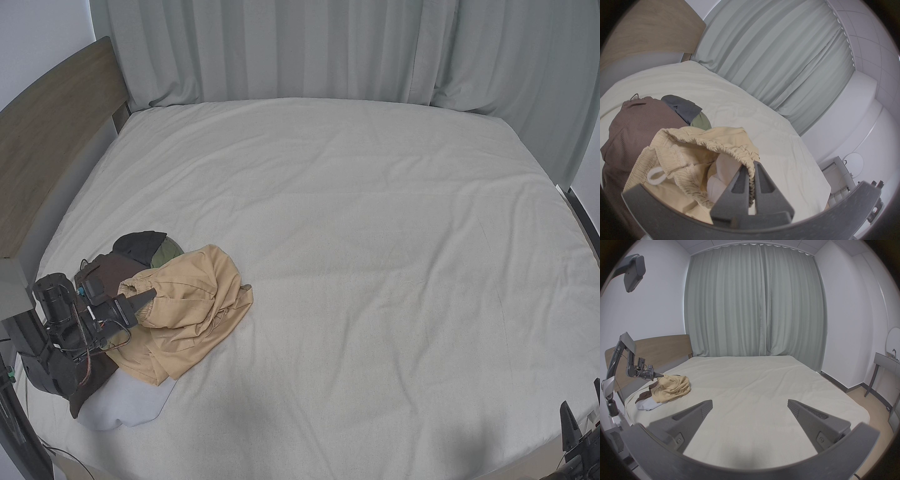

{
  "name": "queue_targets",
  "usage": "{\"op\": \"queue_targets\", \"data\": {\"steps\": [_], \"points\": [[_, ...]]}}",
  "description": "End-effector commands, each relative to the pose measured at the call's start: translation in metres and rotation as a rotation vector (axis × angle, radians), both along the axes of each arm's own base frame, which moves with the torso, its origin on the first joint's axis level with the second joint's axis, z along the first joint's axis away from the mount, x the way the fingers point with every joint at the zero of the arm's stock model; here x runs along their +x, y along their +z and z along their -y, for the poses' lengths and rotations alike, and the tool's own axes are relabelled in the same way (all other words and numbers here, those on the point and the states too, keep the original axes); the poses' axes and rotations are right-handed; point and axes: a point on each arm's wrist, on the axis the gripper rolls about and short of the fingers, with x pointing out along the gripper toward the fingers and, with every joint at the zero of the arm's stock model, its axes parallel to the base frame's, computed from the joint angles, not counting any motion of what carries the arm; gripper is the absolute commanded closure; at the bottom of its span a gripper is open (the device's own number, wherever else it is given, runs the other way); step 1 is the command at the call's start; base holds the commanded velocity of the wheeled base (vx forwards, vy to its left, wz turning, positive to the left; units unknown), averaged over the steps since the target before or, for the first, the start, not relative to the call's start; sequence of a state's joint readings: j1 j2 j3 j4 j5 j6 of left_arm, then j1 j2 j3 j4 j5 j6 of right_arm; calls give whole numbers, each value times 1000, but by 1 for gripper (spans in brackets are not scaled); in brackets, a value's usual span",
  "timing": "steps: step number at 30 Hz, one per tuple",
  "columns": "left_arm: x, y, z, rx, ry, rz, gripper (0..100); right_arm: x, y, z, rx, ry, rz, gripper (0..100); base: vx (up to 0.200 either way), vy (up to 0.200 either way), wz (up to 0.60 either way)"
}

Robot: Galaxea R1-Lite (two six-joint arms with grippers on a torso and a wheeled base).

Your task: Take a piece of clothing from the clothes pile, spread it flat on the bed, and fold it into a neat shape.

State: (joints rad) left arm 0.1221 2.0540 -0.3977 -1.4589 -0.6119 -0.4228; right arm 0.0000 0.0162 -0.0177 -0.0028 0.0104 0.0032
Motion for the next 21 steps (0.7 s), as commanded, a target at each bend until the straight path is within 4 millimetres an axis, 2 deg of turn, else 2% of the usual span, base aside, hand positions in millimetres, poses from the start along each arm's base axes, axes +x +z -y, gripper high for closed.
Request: {"op": "queue_targets", "data": {"steps": [1,5,8,12,21], "points": [[-5,2,1,1,-1,20,100,0,-5,0,0,0,-4,0,0,0,0],[-10,3,4,-10,-8,35,100,0,-5,0,0,0,-4,0,0,0,0],[-19,26,7,-58,-10,78,100,0,-5,0,0,0,-4,0,0,0,0],[-27,42,13,-115,-44,97,100,0,-5,0,0,0,-4,0,0,0,0],[-36,48,13,-112,-54,110,100,0,-5,0,0,0,-4,0,0,0,0]]}}
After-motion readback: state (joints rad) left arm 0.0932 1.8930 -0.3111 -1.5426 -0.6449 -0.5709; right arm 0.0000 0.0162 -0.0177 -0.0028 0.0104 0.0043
